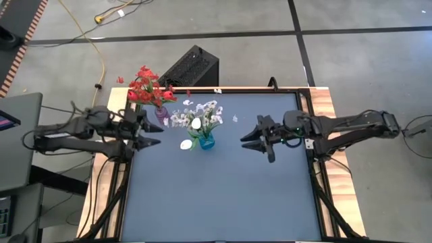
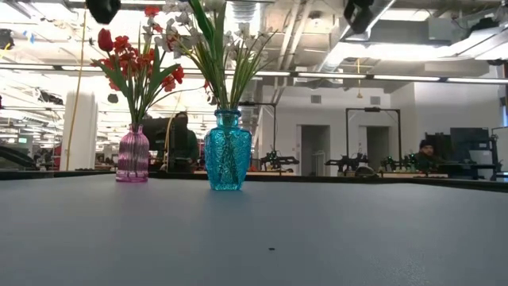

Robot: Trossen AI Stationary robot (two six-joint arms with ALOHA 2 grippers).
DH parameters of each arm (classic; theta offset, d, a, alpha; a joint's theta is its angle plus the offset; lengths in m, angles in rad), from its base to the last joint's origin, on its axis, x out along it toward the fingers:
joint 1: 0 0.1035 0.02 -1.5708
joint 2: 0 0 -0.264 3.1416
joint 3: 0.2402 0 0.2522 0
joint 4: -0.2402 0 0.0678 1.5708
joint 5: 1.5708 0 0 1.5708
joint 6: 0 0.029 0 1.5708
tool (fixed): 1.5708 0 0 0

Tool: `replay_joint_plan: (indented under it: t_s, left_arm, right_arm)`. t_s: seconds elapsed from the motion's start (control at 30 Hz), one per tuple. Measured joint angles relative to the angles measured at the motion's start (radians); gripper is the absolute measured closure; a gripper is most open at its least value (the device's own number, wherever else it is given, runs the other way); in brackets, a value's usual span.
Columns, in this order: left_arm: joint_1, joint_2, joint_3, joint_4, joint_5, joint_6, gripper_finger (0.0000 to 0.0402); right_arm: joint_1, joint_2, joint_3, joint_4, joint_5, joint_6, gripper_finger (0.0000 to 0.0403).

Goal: Sort flowers into vase by color
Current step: Return to Home Position

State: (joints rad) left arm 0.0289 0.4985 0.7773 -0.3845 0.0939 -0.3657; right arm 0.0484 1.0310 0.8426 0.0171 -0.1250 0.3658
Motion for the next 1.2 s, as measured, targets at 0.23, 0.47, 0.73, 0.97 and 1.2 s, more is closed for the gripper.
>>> replay_joint_plan:
  t_s: [0.23,0.47,0.73,0.97,1.2]
  left_arm:
    - [-0.062,-0.074,-0.219,0.203,0.0,-0.125,0.0162]
    - [-0.082,-0.094,-0.341,0.234,-0.047,-0.162,0.0162]
    - [-0.054,-0.095,-0.396,0.229,-0.077,-0.115,0.0217]
    - [-0.013,-0.095,-0.42,0.22,-0.096,-0.058,0.0303]
    - [0.005,-0.108,-0.421,0.216,-0.136,-0.009,0.0393]
  right_arm:
    - [0.038,0.0,-0.027,-0.039,0.047,-0.087,0.0378]
    - [0.014,0.0,-0.136,0.06,0.046,-0.086,0.0372]
    - [-0.093,-0.037,-0.277,0.213,-0.055,-0.079,0.0387]
    - [-0.207,-0.151,-0.391,0.251,-0.066,-0.083,0.0384]
    - [-0.264,-0.243,-0.545,0.401,-0.088,-0.044,0.0384]
